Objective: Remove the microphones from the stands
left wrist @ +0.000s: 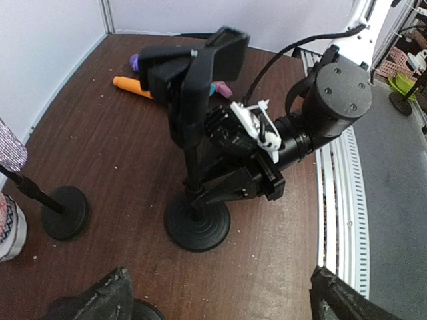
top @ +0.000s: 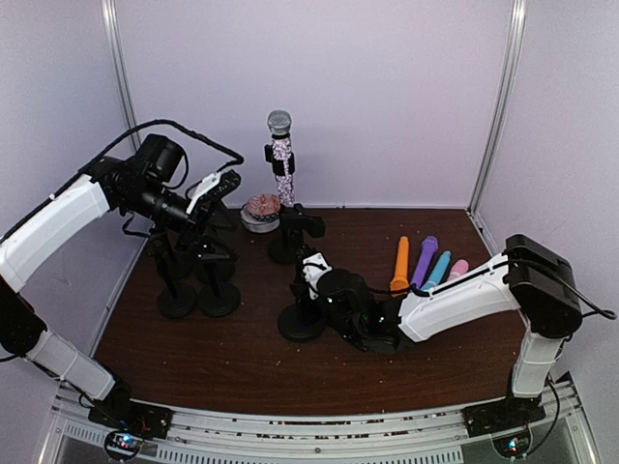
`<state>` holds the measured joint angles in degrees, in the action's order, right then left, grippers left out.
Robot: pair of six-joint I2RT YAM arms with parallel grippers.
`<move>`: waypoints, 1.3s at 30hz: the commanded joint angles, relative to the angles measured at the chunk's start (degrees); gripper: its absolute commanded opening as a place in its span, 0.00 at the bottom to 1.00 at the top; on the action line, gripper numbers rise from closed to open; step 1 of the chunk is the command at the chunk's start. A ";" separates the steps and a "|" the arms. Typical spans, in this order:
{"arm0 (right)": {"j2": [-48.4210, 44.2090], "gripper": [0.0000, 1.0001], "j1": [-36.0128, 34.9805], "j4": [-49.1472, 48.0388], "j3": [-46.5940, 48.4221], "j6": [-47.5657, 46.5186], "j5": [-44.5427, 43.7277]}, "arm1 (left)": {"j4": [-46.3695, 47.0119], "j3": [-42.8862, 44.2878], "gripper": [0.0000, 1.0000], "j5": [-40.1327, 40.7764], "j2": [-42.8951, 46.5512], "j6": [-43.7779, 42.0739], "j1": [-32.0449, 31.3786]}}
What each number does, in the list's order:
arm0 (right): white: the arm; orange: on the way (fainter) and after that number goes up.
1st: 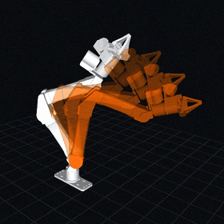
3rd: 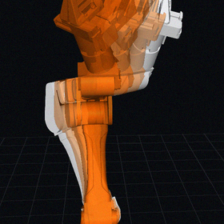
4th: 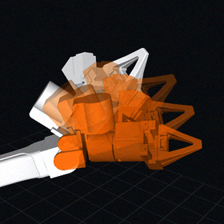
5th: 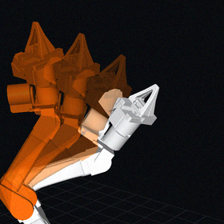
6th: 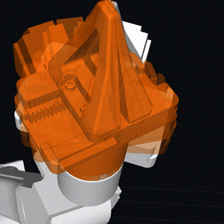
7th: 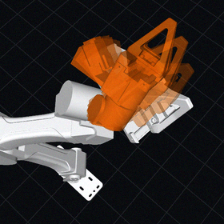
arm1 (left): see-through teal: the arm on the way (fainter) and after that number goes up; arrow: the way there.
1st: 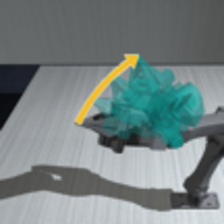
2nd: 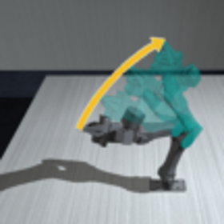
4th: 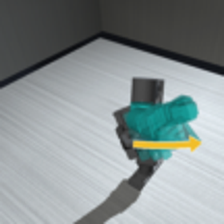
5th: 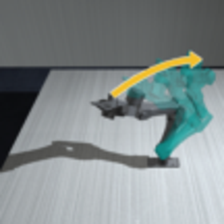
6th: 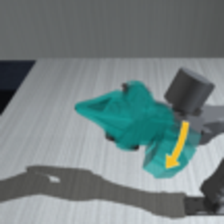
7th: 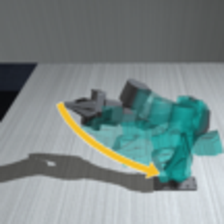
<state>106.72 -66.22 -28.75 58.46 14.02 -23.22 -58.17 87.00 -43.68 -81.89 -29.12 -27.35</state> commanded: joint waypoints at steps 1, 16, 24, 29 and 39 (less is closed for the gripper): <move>-6.71 0.00 0.17 0.52 1.50 4.35 1.24 | 9.11 -8.13 0.91 -2.20 1.58 4.30 0.14; -14.72 0.00 2.46 1.22 9.57 18.35 20.64 | 15.70 -10.39 0.63 -6.43 -1.51 10.14 -5.91; -13.44 0.00 1.50 4.04 14.88 17.90 22.32 | 16.34 -10.44 0.49 -9.19 -2.30 11.12 -6.43; -13.08 0.00 0.89 4.43 16.32 17.60 22.15 | 16.31 -10.80 0.33 -11.76 -2.42 11.83 -6.57; -12.36 0.00 0.06 7.66 18.53 16.71 23.74 | 13.11 -6.60 0.29 -13.22 -2.40 10.29 -6.59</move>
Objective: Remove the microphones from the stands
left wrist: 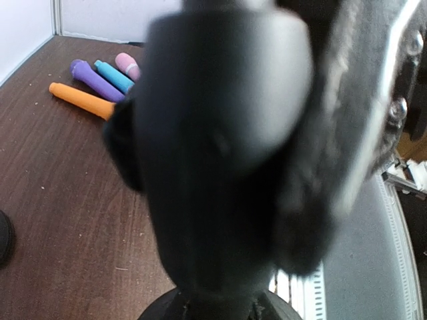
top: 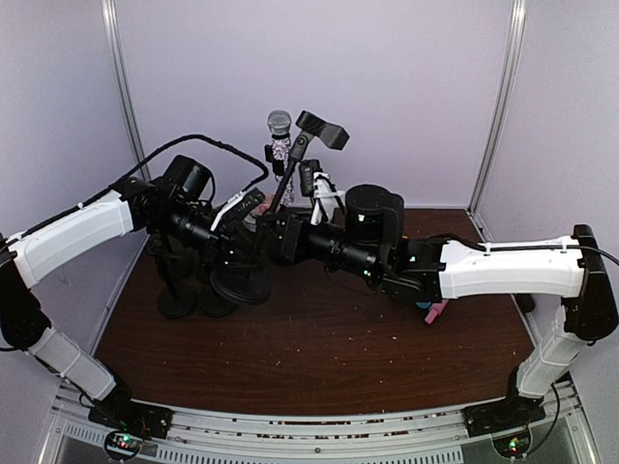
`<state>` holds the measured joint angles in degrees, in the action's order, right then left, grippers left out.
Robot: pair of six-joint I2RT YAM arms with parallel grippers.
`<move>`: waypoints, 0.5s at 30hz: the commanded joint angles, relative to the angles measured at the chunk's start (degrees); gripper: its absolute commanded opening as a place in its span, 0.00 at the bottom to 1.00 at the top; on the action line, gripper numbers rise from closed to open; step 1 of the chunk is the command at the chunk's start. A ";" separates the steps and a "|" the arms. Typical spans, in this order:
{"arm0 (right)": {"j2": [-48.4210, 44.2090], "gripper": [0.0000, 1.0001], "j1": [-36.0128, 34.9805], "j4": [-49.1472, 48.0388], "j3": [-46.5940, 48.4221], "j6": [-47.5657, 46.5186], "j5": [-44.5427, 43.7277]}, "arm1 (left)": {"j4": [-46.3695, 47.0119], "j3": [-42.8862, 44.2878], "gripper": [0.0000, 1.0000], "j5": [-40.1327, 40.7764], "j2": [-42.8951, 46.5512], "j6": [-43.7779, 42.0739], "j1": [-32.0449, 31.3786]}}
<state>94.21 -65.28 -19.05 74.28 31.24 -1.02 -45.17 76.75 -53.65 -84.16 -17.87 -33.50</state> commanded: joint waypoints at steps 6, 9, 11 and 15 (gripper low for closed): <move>-0.47 0.00 -1.17 -1.02 2.45 -1.35 1.69 | -0.46 3.63 0.56 -1.31 0.56 -2.12 -0.40; -0.78 0.00 -1.24 -1.05 2.27 -1.22 1.69 | -1.75 3.12 0.44 -1.81 0.82 -3.51 -0.38; -0.81 0.00 -1.34 -1.00 2.42 -1.27 1.72 | -1.77 2.15 0.38 -1.81 0.88 -3.89 -0.43; -0.90 0.00 -1.34 -1.10 2.87 -1.42 1.68 | -1.79 0.20 0.37 -2.04 0.72 -3.93 -0.45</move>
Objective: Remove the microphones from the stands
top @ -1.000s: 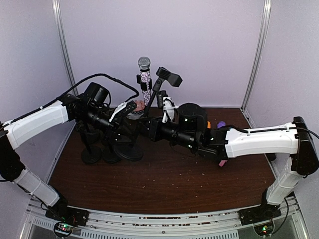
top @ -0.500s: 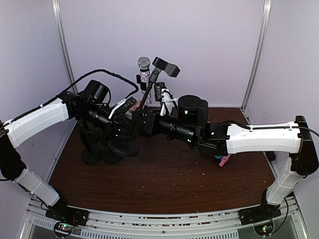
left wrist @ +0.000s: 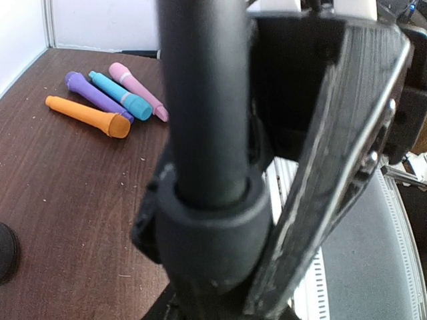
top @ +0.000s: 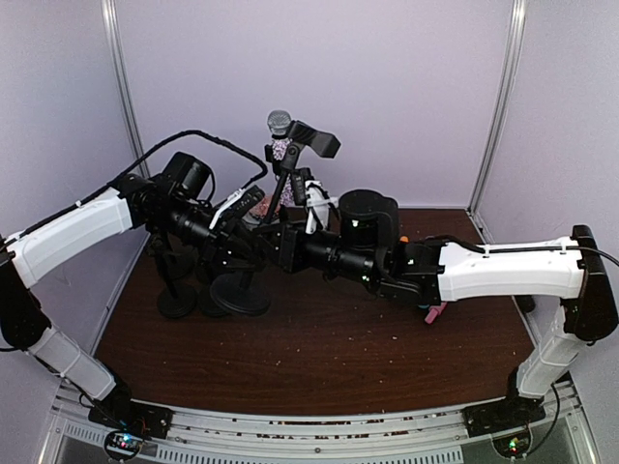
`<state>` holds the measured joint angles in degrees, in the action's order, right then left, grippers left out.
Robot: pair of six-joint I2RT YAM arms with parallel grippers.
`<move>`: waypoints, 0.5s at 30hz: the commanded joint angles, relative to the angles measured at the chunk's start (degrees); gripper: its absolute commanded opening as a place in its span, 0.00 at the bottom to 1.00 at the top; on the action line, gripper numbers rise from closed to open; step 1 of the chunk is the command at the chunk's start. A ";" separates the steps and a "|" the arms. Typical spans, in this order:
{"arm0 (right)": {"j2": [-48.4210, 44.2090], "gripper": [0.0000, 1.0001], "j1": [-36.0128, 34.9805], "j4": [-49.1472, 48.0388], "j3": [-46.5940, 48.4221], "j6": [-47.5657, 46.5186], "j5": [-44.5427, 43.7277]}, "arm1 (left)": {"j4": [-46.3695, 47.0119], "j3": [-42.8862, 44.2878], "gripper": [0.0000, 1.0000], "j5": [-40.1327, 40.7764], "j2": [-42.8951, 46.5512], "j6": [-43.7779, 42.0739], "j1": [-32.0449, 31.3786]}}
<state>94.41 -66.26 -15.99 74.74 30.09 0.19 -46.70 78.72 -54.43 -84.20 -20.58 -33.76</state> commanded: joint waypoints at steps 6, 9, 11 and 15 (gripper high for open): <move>-1.54 0.00 -0.32 -3.74 2.95 -0.89 0.65 | -0.10 -2.68 0.40 -1.26 1.22 -0.74 -0.17; -1.60 0.00 -0.36 -3.52 2.96 -0.97 1.23 | 0.29 -1.81 0.21 -1.68 1.24 -0.23 -0.21; -1.47 0.00 -0.45 -3.23 3.04 -0.95 1.71 | 0.37 -1.15 0.14 -1.96 1.17 -0.09 -0.24; -1.18 0.00 -0.50 -3.32 3.05 -0.46 2.88 | 0.46 0.10 0.00 -3.30 0.95 0.51 -0.17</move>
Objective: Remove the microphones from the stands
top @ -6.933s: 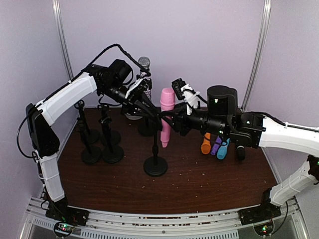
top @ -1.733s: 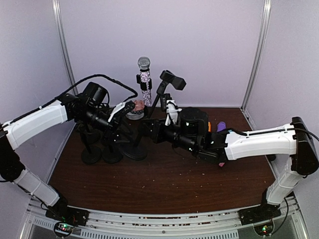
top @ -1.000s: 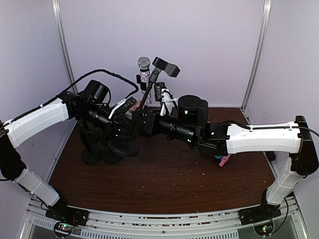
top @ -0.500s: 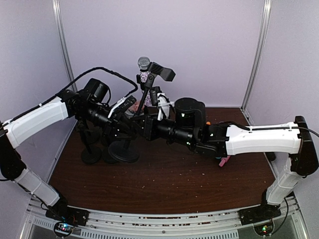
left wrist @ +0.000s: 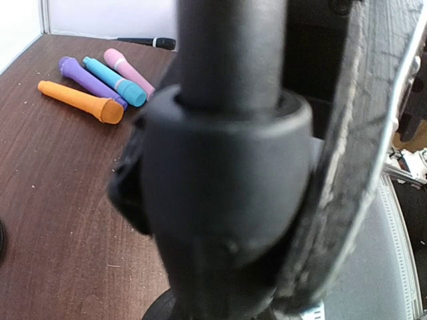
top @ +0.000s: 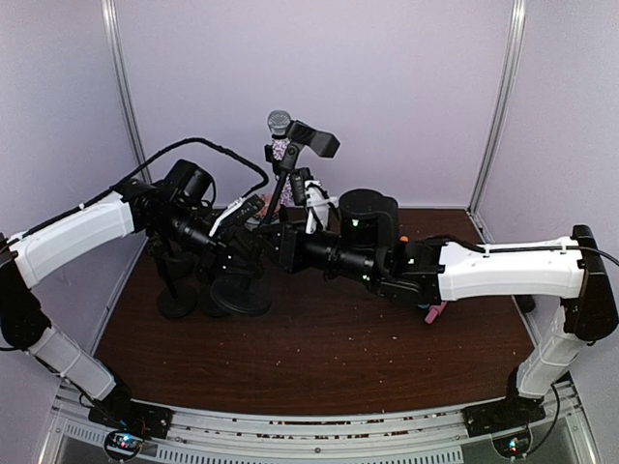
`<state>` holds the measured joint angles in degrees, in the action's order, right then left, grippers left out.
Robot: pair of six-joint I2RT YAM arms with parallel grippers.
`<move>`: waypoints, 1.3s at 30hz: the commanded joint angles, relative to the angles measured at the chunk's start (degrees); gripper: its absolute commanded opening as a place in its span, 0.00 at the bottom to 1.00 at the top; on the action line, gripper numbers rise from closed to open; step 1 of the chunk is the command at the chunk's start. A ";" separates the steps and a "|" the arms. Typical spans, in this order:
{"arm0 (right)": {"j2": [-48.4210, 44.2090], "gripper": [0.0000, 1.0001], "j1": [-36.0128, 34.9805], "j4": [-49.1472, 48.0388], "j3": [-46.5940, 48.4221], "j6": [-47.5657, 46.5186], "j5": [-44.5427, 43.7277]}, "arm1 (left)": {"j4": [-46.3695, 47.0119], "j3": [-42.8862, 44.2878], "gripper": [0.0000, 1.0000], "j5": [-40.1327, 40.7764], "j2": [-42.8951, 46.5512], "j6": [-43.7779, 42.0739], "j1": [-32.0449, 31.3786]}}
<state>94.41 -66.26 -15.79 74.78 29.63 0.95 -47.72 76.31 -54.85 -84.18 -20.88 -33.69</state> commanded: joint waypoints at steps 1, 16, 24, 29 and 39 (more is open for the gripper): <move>-1.04 0.00 -0.48 -3.96 3.00 0.41 2.82 | 1.49 2.83 0.00 -3.88 0.95 1.15 -0.17; -0.42 0.00 2.82 -21.35 3.93 10.95 39.08 | -1.65 8.76 0.00 -30.67 2.41 5.68 -0.29; -3.49 0.63 4.17 -9.56 2.16 9.45 26.32 | -1.39 9.80 0.00 -23.66 2.95 5.46 -0.16; -7.99 0.85 3.03 7.15 1.53 5.22 2.45 | -1.23 11.66 0.00 -11.66 3.08 4.38 1.03; -2.43 0.65 -1.73 16.10 13.85 0.92 -4.85 | -1.23 11.39 0.00 -3.77 3.14 2.91 1.05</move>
<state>88.90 -67.07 -4.05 83.31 32.58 0.05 -52.14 85.84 -59.79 -82.28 -16.71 -32.93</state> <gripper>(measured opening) 0.679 0.161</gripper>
